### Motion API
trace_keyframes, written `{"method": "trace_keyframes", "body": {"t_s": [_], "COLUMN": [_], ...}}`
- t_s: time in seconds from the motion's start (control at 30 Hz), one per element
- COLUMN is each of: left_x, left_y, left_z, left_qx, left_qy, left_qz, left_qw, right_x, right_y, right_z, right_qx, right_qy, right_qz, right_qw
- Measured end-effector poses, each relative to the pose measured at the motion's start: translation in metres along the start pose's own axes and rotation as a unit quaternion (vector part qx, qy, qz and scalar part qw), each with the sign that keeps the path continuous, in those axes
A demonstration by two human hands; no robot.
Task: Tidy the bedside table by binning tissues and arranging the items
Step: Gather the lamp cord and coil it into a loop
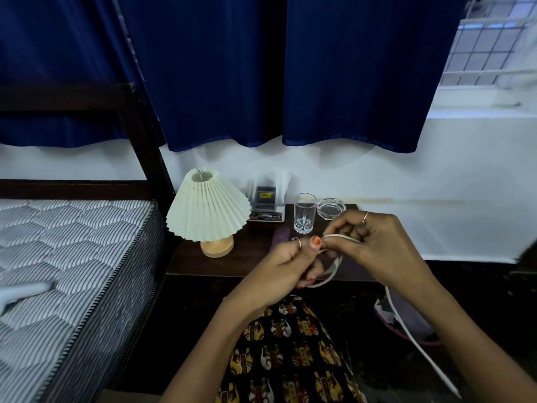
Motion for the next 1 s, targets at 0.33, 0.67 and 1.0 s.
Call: {"method": "trace_keyframes", "body": {"t_s": [0.33, 0.67, 1.0], "left_x": [0.003, 0.021, 0.02], "left_y": [0.017, 0.03, 0.023], "left_z": [0.003, 0.007, -0.011], "left_qx": [-0.164, -0.385, -0.149], "left_qy": [0.034, 0.11, 0.228], "left_qz": [0.022, 0.089, 0.097], "left_qw": [0.986, 0.912, 0.957], "right_x": [-0.017, -0.066, -0.073], "right_y": [0.022, 0.032, 0.002], "right_z": [0.014, 0.06, 0.048], "right_qx": [0.27, 0.134, -0.189], "right_qy": [0.145, 0.087, -0.038], "right_qz": [0.119, 0.168, 0.033], "right_qw": [0.944, 0.973, 0.981]}}
Point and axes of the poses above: each hand's wrist, its own x-axis towards the middle knuckle, its own z-axis out of the palm, y = z × x, the point moved 2 cm from there along x, towards the middle knuckle, and after that the axes turned 7 degrees about -z, right-handed, at the moved point
